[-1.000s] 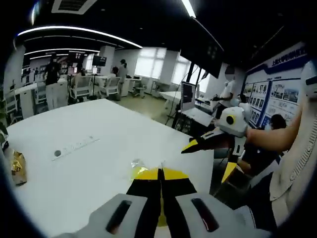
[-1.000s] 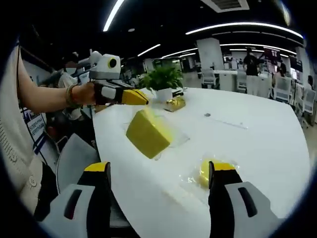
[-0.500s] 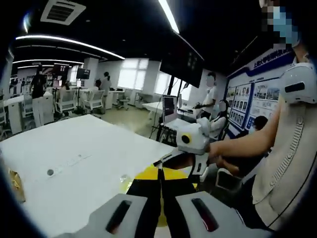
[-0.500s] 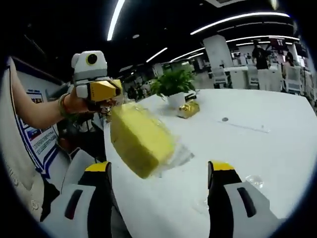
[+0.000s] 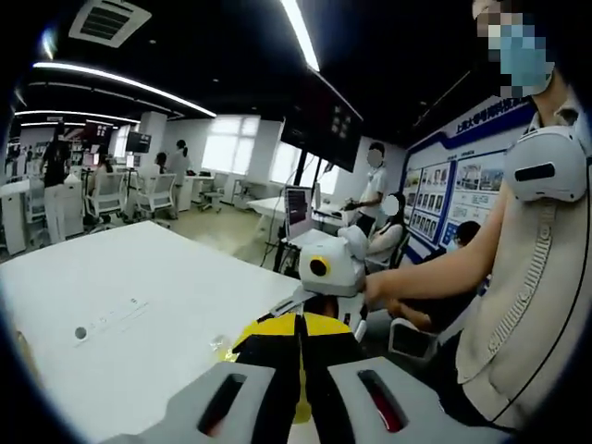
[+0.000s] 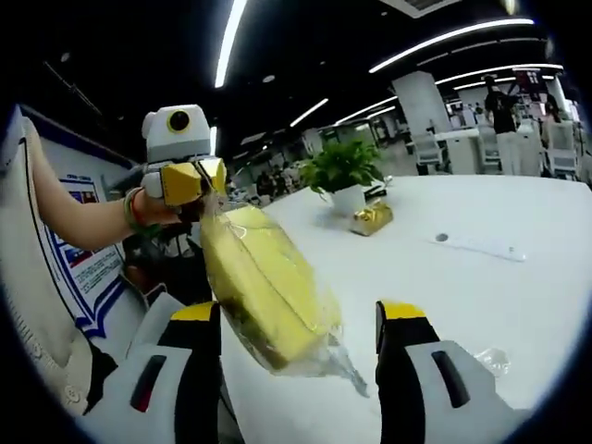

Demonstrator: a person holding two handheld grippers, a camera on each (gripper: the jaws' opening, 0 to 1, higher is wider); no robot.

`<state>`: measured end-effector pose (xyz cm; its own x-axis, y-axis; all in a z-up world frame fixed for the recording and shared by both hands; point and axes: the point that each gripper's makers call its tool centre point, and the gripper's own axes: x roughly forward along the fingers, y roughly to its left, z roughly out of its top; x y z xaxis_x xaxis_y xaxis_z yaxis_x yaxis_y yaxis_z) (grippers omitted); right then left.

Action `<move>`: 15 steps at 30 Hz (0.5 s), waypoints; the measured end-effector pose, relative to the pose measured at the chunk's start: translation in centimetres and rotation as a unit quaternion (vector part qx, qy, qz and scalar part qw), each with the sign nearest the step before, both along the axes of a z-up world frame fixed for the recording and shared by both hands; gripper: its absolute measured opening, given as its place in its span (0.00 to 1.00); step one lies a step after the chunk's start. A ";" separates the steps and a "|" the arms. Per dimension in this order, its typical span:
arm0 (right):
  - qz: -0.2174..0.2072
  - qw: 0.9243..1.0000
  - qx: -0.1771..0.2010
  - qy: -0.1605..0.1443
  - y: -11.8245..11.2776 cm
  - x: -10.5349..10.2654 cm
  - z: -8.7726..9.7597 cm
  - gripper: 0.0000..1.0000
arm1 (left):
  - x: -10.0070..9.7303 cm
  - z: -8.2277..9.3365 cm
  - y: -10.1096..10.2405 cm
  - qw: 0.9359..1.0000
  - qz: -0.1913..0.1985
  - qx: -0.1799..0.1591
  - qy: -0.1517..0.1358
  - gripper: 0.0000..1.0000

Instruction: Compare the silicone blocks by pressing each to a similar depth, holding the contact briefly, and releasing to observe deformation and rebound differences across the visible hardness samples.

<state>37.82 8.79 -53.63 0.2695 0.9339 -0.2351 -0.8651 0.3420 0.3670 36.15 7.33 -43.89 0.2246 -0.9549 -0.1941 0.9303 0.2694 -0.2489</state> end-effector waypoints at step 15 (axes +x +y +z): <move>-0.013 1.000 -0.016 -0.018 -0.6 -0.5 0.0 0.29 | 1.2 -1.0 1.1 0.999 0.030 0.032 -0.025 0.00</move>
